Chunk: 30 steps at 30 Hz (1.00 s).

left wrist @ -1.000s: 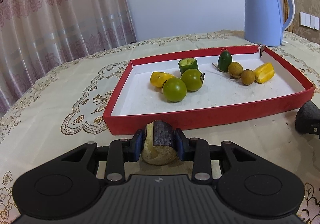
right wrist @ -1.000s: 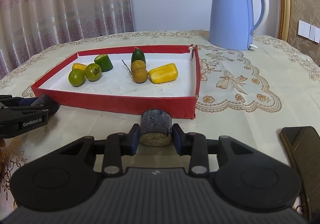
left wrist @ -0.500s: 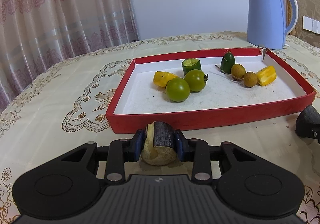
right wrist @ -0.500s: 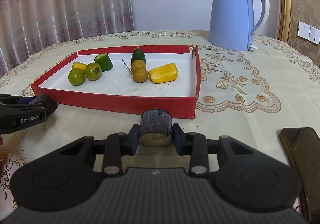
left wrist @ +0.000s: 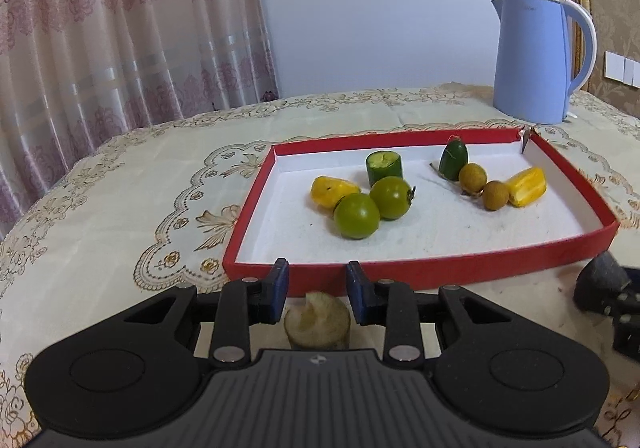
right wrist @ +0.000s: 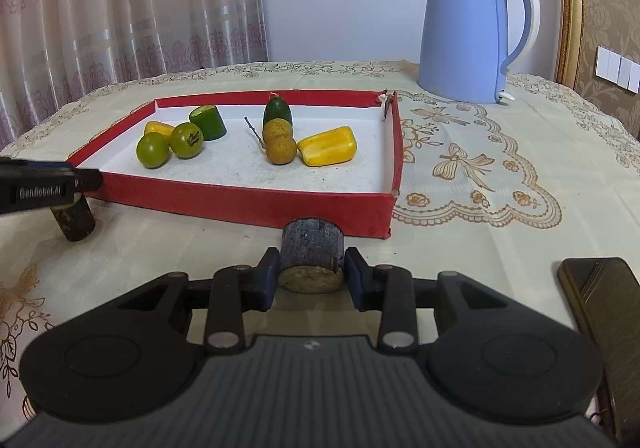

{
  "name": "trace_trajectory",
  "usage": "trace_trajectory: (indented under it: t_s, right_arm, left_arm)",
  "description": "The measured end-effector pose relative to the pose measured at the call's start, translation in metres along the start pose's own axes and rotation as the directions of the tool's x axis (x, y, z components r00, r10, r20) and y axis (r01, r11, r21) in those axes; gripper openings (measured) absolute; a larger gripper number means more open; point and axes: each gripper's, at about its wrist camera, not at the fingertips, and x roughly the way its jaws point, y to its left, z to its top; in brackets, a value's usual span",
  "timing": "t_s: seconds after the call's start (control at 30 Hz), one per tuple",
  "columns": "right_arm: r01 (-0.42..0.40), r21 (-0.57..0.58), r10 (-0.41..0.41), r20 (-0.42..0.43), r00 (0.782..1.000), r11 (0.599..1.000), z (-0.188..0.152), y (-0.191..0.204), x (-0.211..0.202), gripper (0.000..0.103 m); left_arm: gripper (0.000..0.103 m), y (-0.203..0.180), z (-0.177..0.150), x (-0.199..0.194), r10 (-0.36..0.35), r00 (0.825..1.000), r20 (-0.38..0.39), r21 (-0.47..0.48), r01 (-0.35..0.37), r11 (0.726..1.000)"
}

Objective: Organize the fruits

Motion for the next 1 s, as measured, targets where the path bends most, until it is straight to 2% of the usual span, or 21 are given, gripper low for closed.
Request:
trace_trajectory:
  t_s: [0.17, 0.3, 0.53, 0.63, 0.7, 0.77, 0.8, 0.83, 0.9, 1.0]
  right_arm:
    - [0.001, -0.001, -0.001, 0.000, 1.000, 1.000, 0.000, 0.000, 0.000, 0.034]
    - [-0.001, 0.002, 0.001, 0.001, 1.000, 1.000, 0.000, 0.000, 0.000, 0.034]
    - [-0.002, 0.004, 0.002, 0.001, 1.000, 1.000, 0.000, 0.000, 0.000, 0.034]
    - [-0.005, 0.005, 0.005, 0.001, 1.000, 1.000, 0.000, 0.000, 0.000, 0.035]
    - [-0.008, 0.007, 0.008, 0.001, 1.000, 1.000, 0.000, -0.001, 0.000, 0.035]
    - [-0.011, 0.011, 0.011, 0.002, 1.000, 1.000, 0.000, -0.002, -0.001, 0.035]
    - [-0.012, 0.012, 0.012, 0.001, 1.000, 1.000, 0.000, -0.002, -0.001, 0.035]
    - [-0.010, 0.010, 0.010, 0.001, 1.000, 1.000, 0.000, -0.001, -0.001, 0.035]
    - [-0.010, 0.005, 0.010, 0.000, 1.000, 1.000, 0.000, -0.001, 0.000, 0.036]
    - [-0.013, 0.002, 0.013, -0.001, 1.000, 1.000, 0.000, 0.000, 0.000, 0.038]
  left_arm:
    - [0.030, -0.005, 0.012, -0.017, -0.021, 0.997, 0.076, 0.004, 0.021, 1.000]
    - [0.018, -0.007, 0.022, -0.023, -0.032, 0.995, 0.099, 0.007, 0.031, 0.999]
    - [0.018, 0.012, 0.041, -0.028, -0.026, 0.990, 0.136, -0.044, 0.032, 0.999]
    - [0.018, 0.022, 0.044, -0.030, -0.019, 0.991, 0.130, -0.046, 0.026, 0.999]
    - [0.020, 0.027, 0.038, -0.031, -0.067, 0.993, 0.096, -0.022, 0.069, 0.997]
    - [0.031, 0.029, 0.026, -0.031, -0.107, 0.992, 0.069, -0.006, 0.108, 0.994]
    - [0.045, 0.028, 0.019, -0.030, -0.113, 0.992, 0.059, 0.006, 0.113, 0.994]
    - [0.067, 0.026, 0.011, -0.029, -0.104, 0.993, 0.053, 0.024, 0.103, 0.994]
    - [0.084, 0.022, -0.003, -0.028, -0.079, 0.994, 0.072, 0.053, 0.075, 0.996]
    - [0.084, 0.011, -0.017, -0.026, -0.074, 0.995, 0.074, 0.105, 0.066, 0.992]
